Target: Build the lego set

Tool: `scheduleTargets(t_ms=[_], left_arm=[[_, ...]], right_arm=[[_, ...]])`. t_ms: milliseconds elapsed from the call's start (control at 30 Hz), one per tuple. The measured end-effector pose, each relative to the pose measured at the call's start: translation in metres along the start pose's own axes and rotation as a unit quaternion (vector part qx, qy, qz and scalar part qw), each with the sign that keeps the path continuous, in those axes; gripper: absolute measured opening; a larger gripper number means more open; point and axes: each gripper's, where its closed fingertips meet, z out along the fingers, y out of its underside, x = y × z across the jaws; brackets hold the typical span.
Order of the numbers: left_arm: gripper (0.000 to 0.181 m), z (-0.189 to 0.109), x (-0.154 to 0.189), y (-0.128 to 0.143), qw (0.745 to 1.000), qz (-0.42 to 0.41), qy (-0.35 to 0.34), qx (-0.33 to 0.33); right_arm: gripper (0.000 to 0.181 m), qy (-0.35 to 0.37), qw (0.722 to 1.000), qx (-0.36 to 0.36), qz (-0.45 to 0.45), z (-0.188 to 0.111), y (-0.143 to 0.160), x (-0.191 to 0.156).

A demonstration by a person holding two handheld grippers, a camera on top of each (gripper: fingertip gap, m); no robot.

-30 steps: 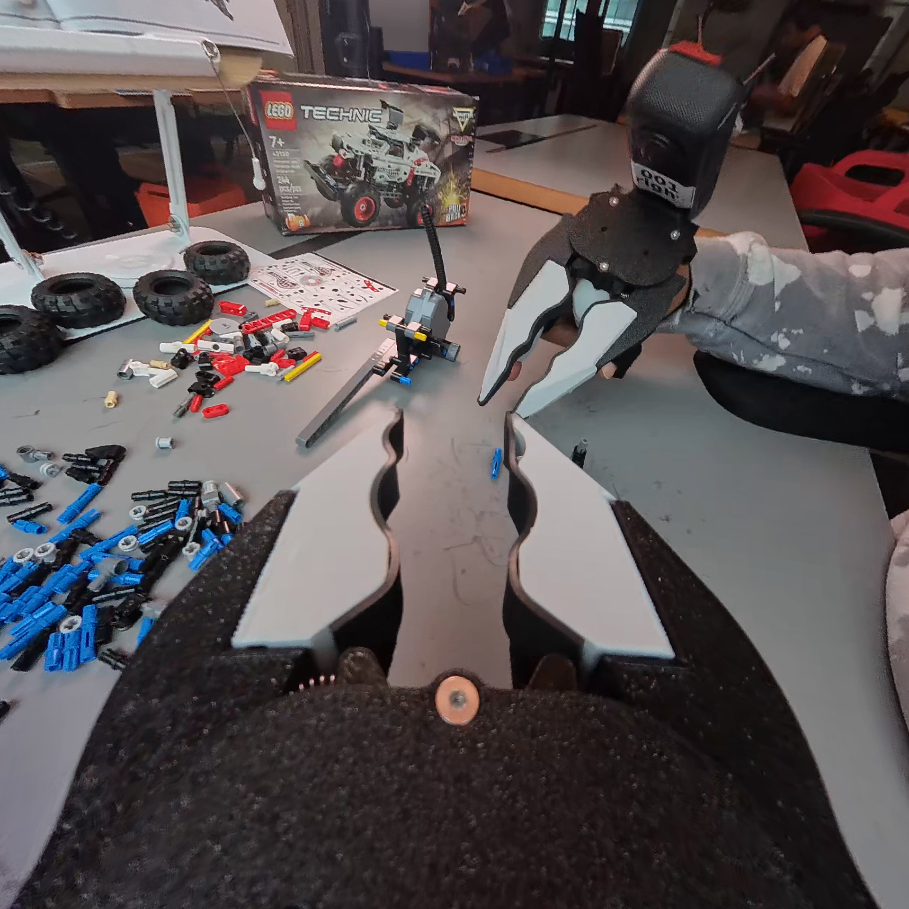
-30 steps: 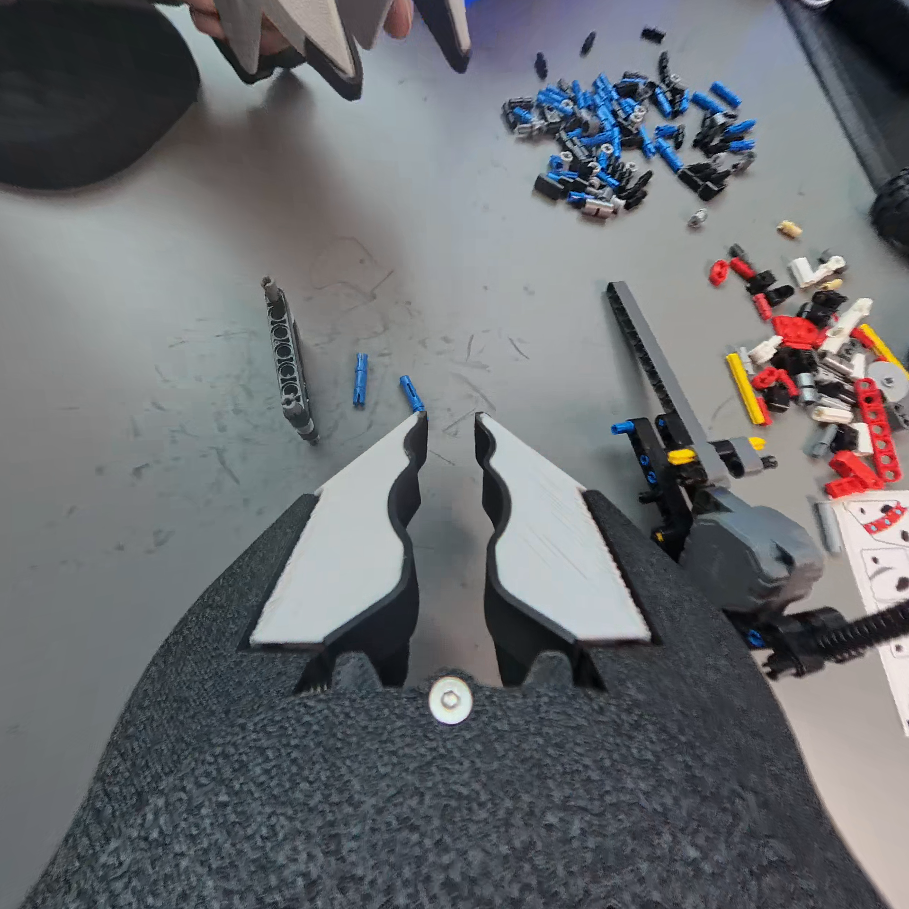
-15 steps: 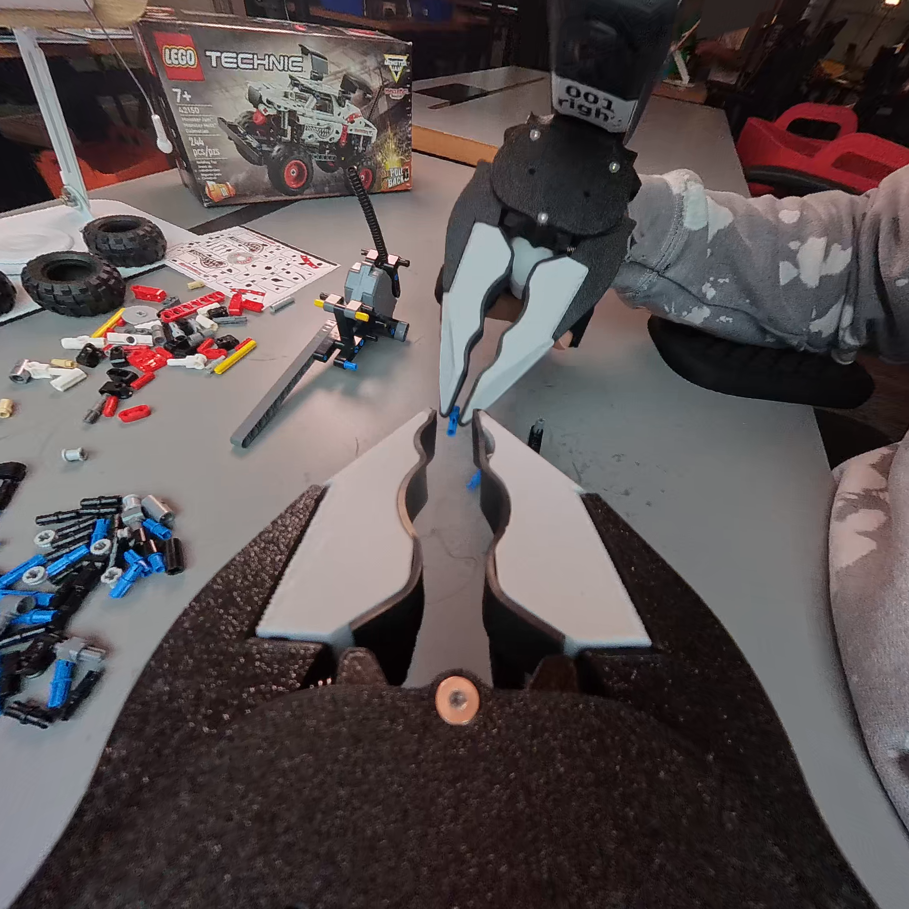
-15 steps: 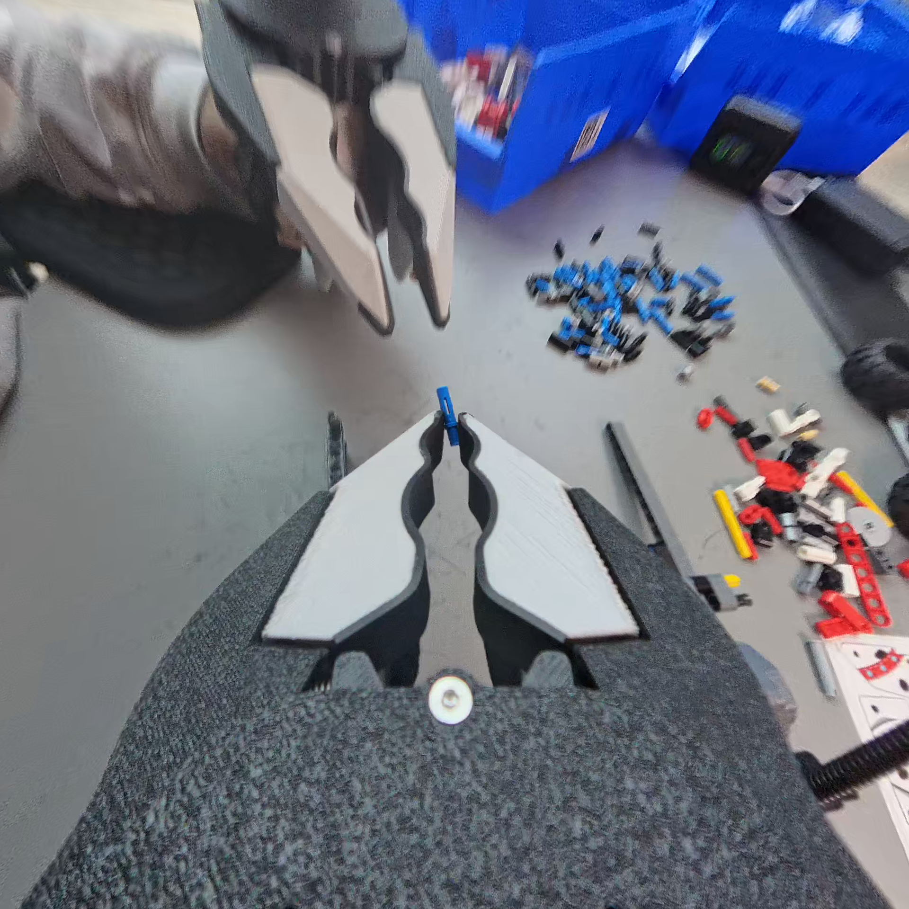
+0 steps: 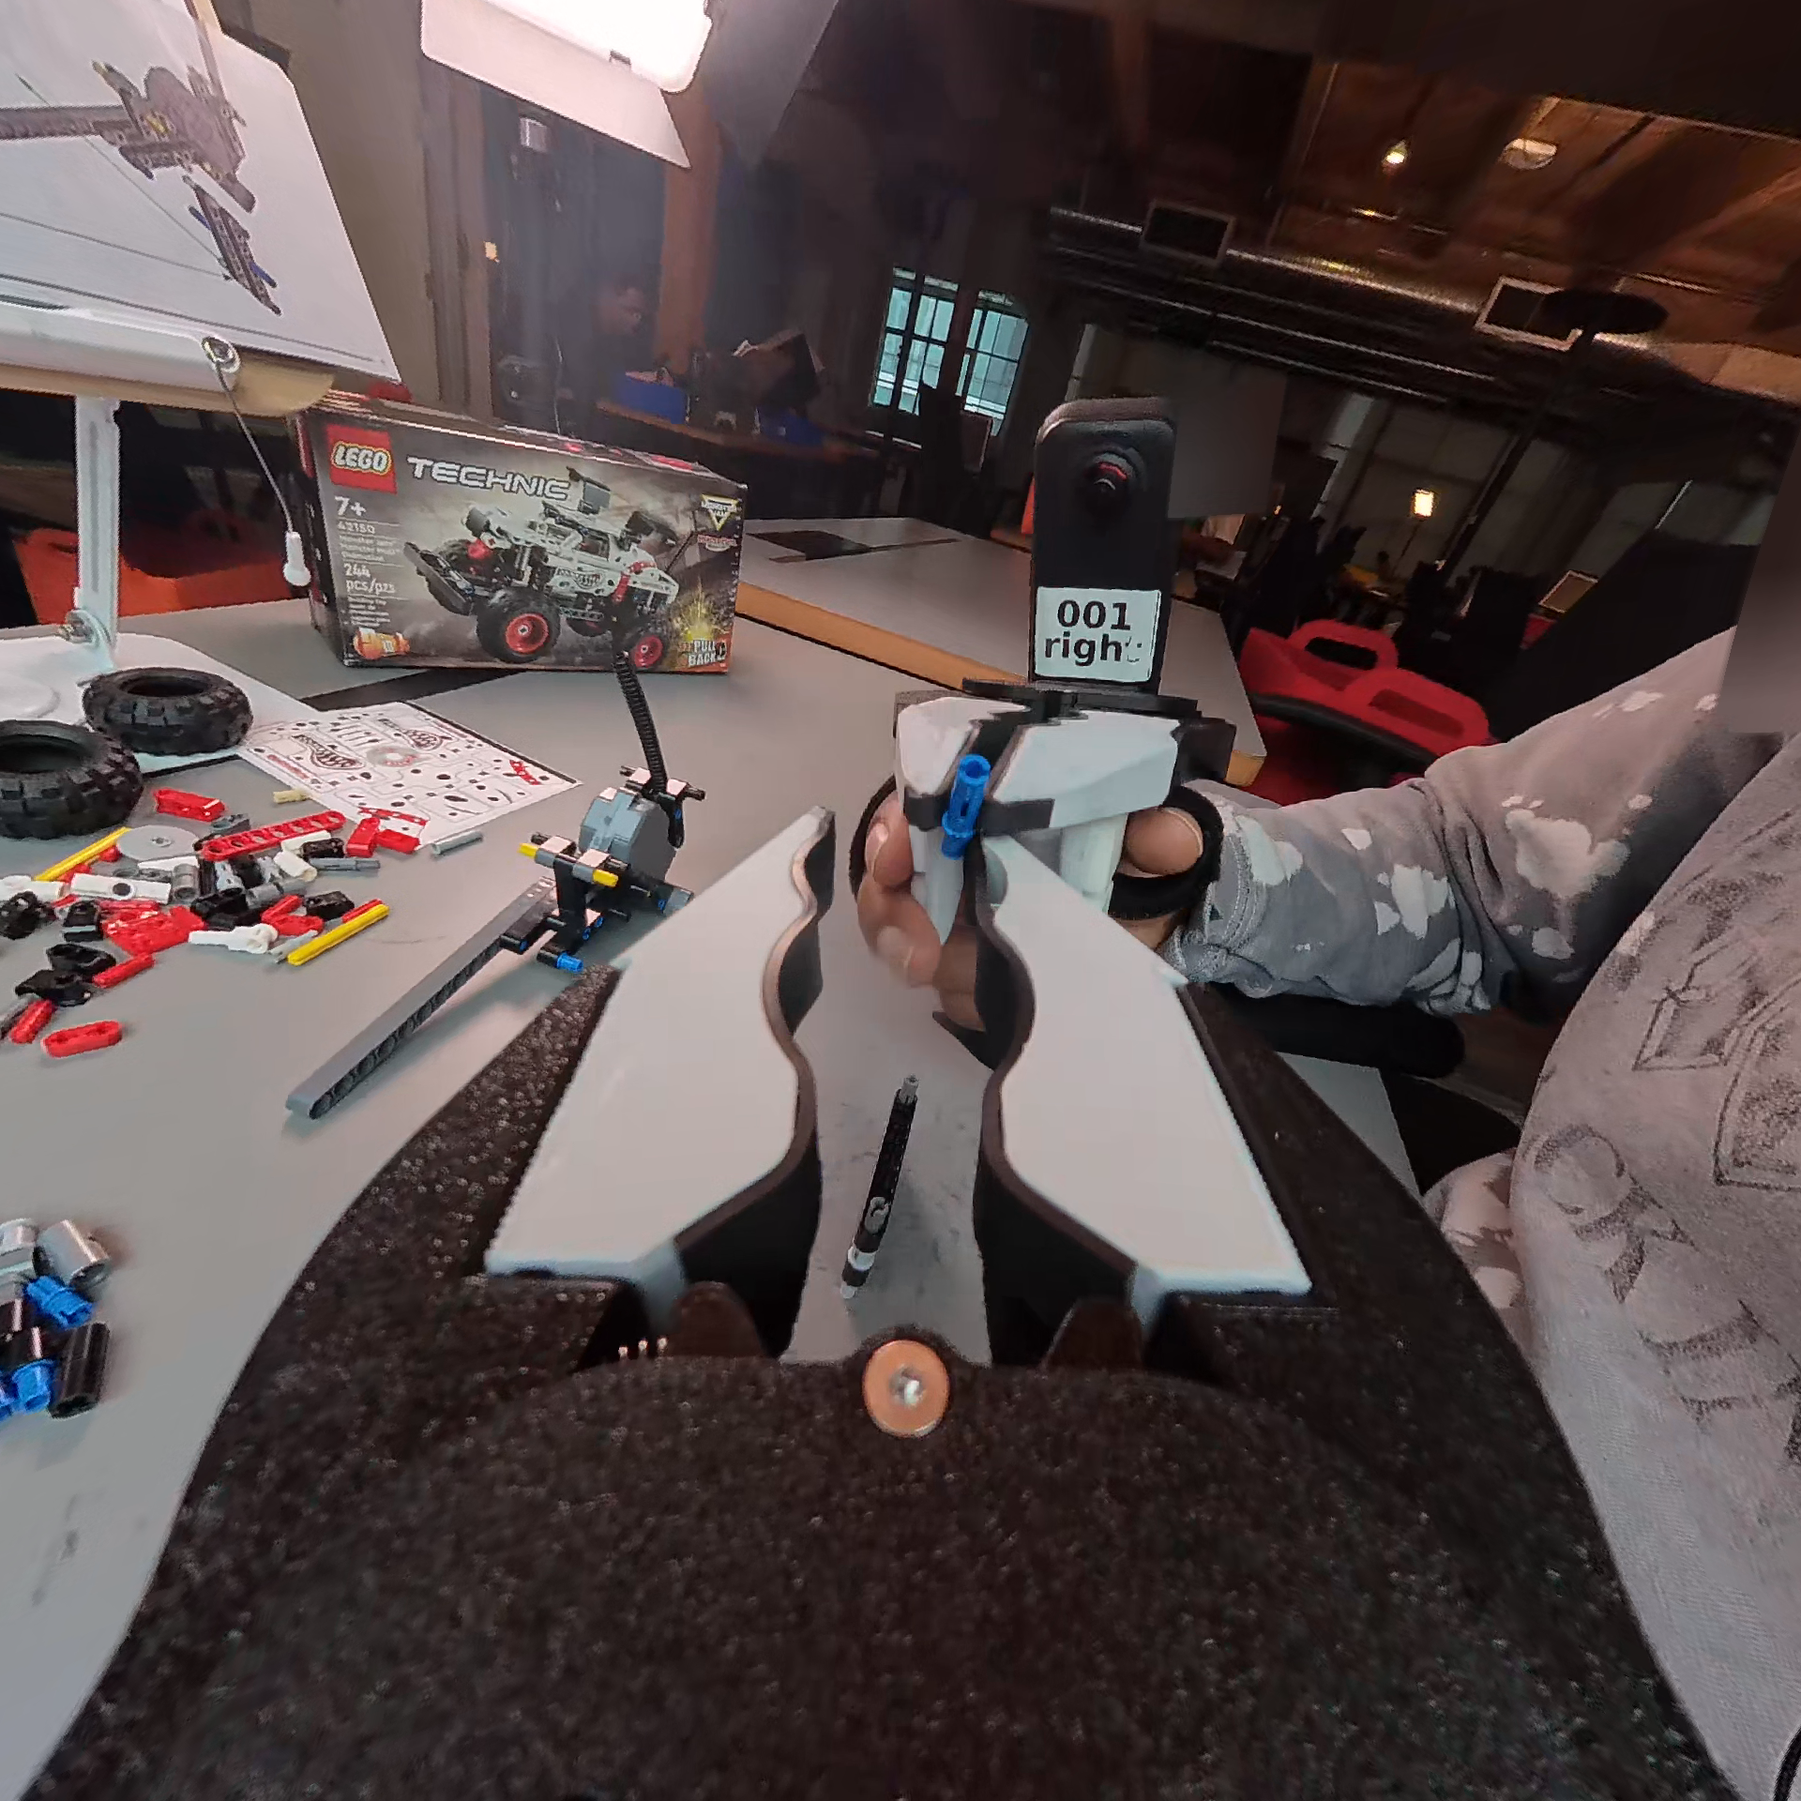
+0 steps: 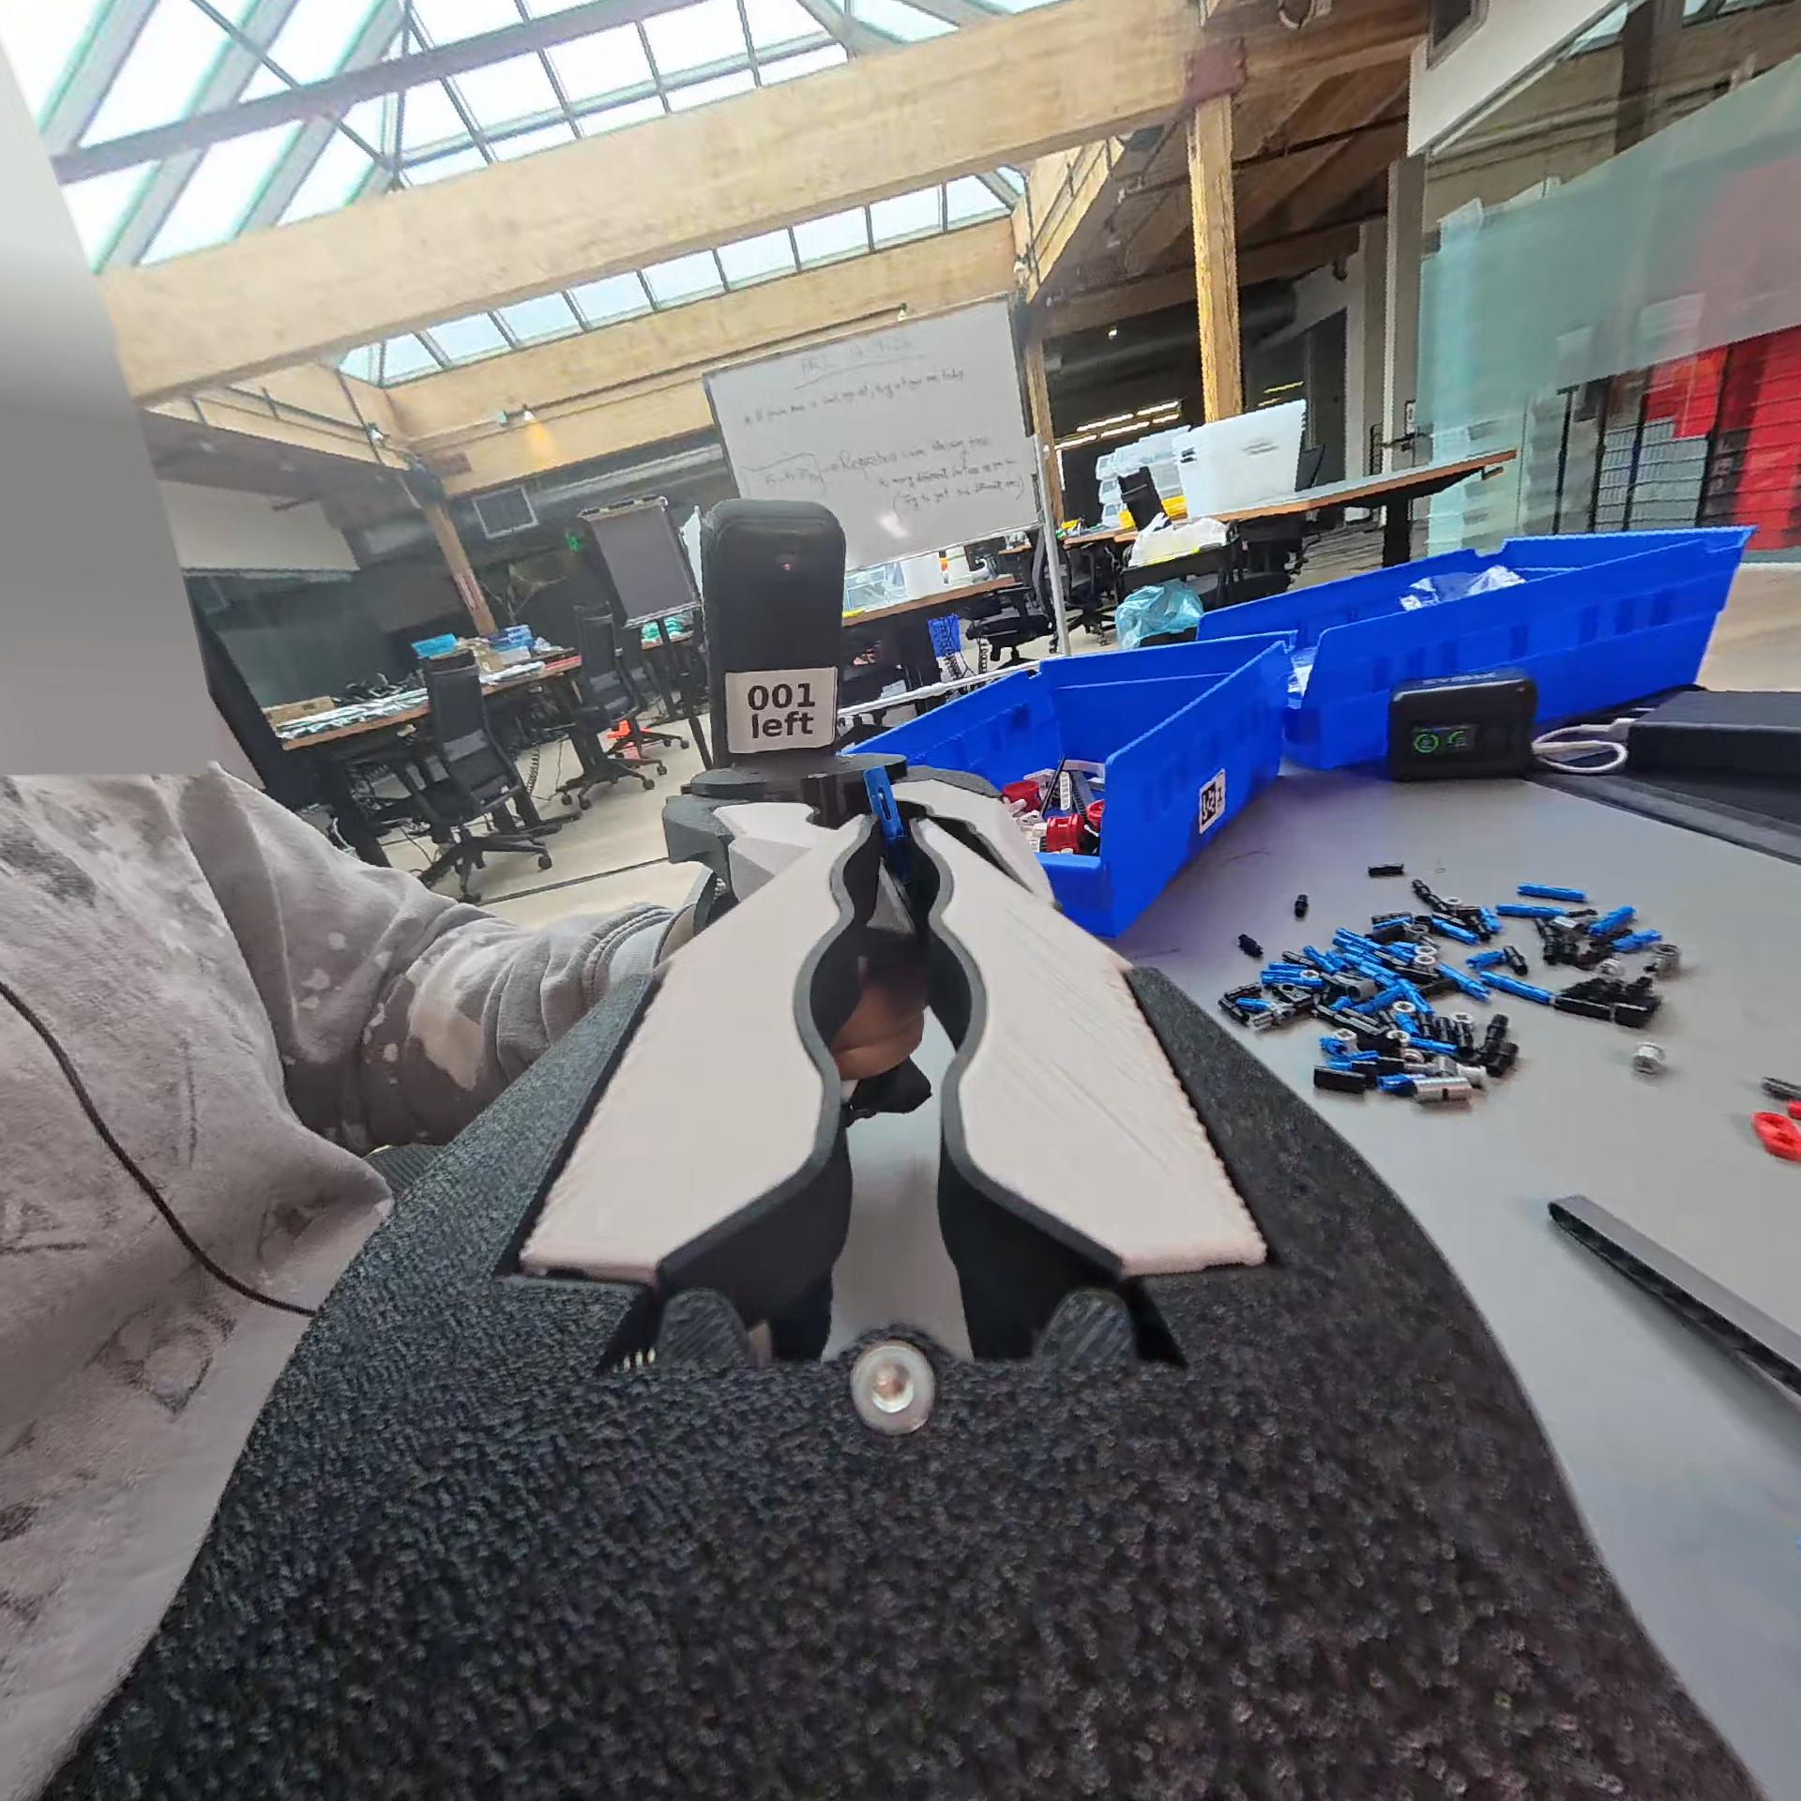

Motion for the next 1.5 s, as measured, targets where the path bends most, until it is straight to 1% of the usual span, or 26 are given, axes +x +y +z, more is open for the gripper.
scheduleTargets(t_ms=[167,300,333,467,500,533,600,733,800,833,933,1033,1067,1133,1333,1367,1433,1500], left_arm=[[0.008,-0.002,0.006,-0.001,1.0,0.024,0.002,-0.001],[0.006,-0.004,0.008,0.001,1.0,0.029,0.006,-0.009],[0.003,-0.005,0.009,0.001,0.999,0.03,0.01,-0.011],[0.003,-0.007,0.01,0.003,0.999,0.045,0.01,-0.024],[0.003,-0.007,0.01,0.004,0.998,0.048,0.009,-0.027],[0.003,-0.007,0.01,0.004,0.998,0.05,0.008,-0.03],[0.002,-0.009,0.009,0.002,0.999,0.048,0.008,-0.024],[0.003,-0.012,0.006,0.003,0.998,0.053,0.005,-0.035],[0.002,-0.012,0.006,0.006,0.997,0.056,0.007,-0.046],[0.002,-0.012,0.004,0.011,0.996,0.062,0.003,-0.061],[0.003,-0.008,0.0,0.032,0.986,0.108,-0.017,-0.124],[0.003,-0.003,0.004,0.045,0.978,0.131,-0.012,-0.159],[0.003,-0.002,0.005,0.049,0.976,0.138,-0.012,-0.168],[0.003,-0.001,0.006,0.053,0.973,0.145,-0.01,-0.178],[0.003,-0.001,0.003,0.058,0.972,0.138,-0.011,-0.188],[0.004,-0.001,0.003,0.059,0.973,0.131,-0.01,-0.19],[0.017,-0.003,0.0,0.061,0.974,0.116,-0.009,-0.193],[0.025,-0.006,-0.001,0.065,0.974,0.097,0.001,-0.204]], right_arm=[[0.005,-0.004,1.0,0.0,0.01,-0.001,0.001,0.001],[0.005,-0.01,1.0,-0.002,0.008,-0.002,0.002,0.001],[0.005,-0.013,1.0,-0.006,0.006,-0.003,0.002,0.001],[0.004,-0.024,0.999,-0.031,-0.013,-0.007,0.005,0.0],[0.0,-0.026,0.999,-0.036,-0.019,-0.008,0.005,0.001],[0.0,-0.028,0.999,-0.04,-0.022,-0.009,0.006,0.001],[0.0,-0.033,0.998,-0.047,-0.023,-0.012,0.007,0.001],[0.001,-0.04,0.996,-0.074,-0.039,-0.015,0.012,0.002],[0.014,-0.039,0.993,-0.099,-0.048,-0.018,0.015,0.004],[0.016,-0.033,0.992,-0.112,-0.053,-0.019,0.015,0.006],[0.017,-0.034,0.983,-0.165,-0.076,-0.022,0.026,0.005],[0.014,-0.031,0.972,-0.208,-0.107,-0.026,0.039,0.006],[0.01,-0.031,0.968,-0.22,-0.113,-0.026,0.044,0.006],[0.005,-0.034,0.965,-0.229,-0.125,-0.027,0.048,0.005],[0.004,-0.027,0.959,-0.244,-0.141,-0.028,0.052,0.009],[0.004,-0.023,0.958,-0.248,-0.142,-0.03,0.053,0.012],[0.005,-0.018,0.956,-0.255,-0.142,-0.036,0.053,0.017],[0.005,-0.01,0.954,-0.262,-0.144,-0.041,0.051,0.022]])
